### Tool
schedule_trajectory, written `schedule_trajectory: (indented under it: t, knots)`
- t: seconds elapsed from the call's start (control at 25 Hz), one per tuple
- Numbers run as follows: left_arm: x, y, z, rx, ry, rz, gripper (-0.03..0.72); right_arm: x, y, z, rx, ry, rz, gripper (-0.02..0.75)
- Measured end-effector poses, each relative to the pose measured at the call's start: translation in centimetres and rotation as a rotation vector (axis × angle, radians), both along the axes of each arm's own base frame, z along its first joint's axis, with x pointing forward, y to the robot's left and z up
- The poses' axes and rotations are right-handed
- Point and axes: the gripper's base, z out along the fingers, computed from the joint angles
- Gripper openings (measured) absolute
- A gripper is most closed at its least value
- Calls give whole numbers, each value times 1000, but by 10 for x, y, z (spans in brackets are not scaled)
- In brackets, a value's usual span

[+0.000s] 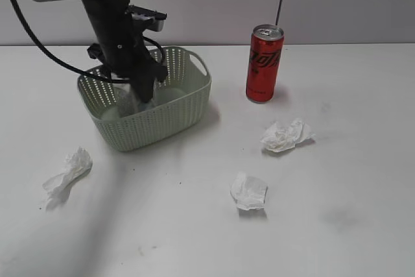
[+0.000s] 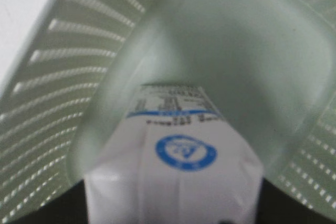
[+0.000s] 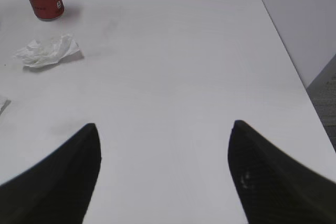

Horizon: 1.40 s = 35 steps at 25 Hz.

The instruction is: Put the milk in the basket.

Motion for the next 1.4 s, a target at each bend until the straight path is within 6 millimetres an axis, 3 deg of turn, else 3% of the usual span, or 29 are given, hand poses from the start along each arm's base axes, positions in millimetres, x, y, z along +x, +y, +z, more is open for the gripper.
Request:
schedule_trajectory:
  t: [0.08, 0.24, 0.4, 0.48, 0.64, 0.84, 1.0, 1.16, 1.4]
  knots:
    - [0, -1, -1, -2, 3, 0, 405, 0, 0, 0, 0, 0, 0, 586]
    - [0, -1, 1, -4, -2, 0, 599, 0, 0, 0, 1, 0, -1, 586]
    - [-3, 3, 21, 9, -40, -11, 657, 0, 0, 0, 0, 0, 0, 586]
    - [-7, 7, 46, 16, -80, -18, 661, 0, 0, 0, 0, 0, 0, 586]
    - [-24, 19, 118, 6, -210, -25, 663, 0, 0, 0, 0, 0, 0, 586]
    - [-62, 44, 207, -24, -411, 7, 661, 0, 0, 0, 0, 0, 0, 586]
    - [-92, 75, 253, -52, -519, 90, 657, 0, 0, 0, 0, 0, 0, 586]
    - [-119, 113, 265, -44, -534, 196, 648, 0, 0, 0, 0, 0, 0, 586]
    - [-178, 162, 225, 21, -404, 319, 610, 0, 0, 0, 1, 0, -1, 586]
